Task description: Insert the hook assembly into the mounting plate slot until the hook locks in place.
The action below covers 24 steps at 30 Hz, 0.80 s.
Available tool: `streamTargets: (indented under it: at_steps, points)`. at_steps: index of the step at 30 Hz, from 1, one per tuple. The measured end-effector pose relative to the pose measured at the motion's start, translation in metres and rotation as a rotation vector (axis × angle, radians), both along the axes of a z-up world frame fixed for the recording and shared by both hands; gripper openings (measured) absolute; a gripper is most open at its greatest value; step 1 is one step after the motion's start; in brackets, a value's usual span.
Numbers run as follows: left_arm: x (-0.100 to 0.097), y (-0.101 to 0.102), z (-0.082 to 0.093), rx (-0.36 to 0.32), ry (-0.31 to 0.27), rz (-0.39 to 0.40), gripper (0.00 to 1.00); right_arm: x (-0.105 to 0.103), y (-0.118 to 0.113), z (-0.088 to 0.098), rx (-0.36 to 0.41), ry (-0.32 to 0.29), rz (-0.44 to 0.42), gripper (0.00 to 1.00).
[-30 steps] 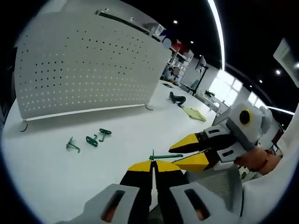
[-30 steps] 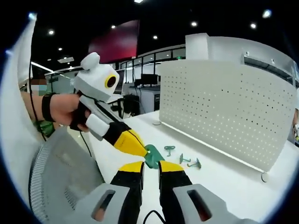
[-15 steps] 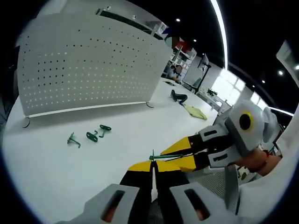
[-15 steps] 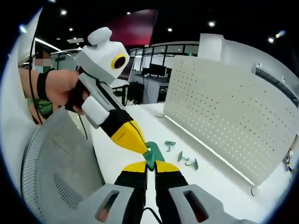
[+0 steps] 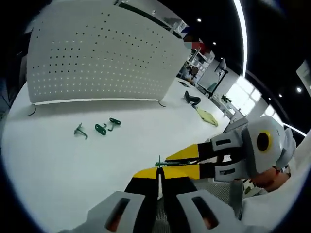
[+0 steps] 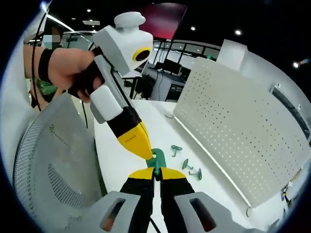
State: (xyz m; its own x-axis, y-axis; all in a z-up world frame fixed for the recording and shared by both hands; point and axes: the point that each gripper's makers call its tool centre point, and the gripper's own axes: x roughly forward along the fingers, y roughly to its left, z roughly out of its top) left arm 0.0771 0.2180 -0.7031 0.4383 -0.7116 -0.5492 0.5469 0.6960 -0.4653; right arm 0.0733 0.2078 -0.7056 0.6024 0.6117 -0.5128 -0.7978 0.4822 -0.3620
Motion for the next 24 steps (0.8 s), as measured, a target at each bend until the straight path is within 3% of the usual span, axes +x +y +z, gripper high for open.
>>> streamTargets:
  at_steps: [6,9,12,24]
  points:
    - [0.001,0.001,0.001,0.013,-0.010,-0.016,0.02,0.000,0.001,0.000,-0.038,-0.028,0.005,0.01]
    - [0.003,0.000,0.005,0.013,-0.055,-0.029,0.02,0.002,0.000,0.002,-0.042,-0.045,-0.011,0.00]
    - [0.006,0.001,0.010,-0.034,-0.077,-0.024,0.02,0.004,-0.001,0.006,-0.037,-0.064,-0.025,0.00]
    - [0.009,0.005,0.027,-0.087,-0.178,-0.022,0.10,0.008,0.001,0.014,0.070,-0.034,-0.115,0.00]
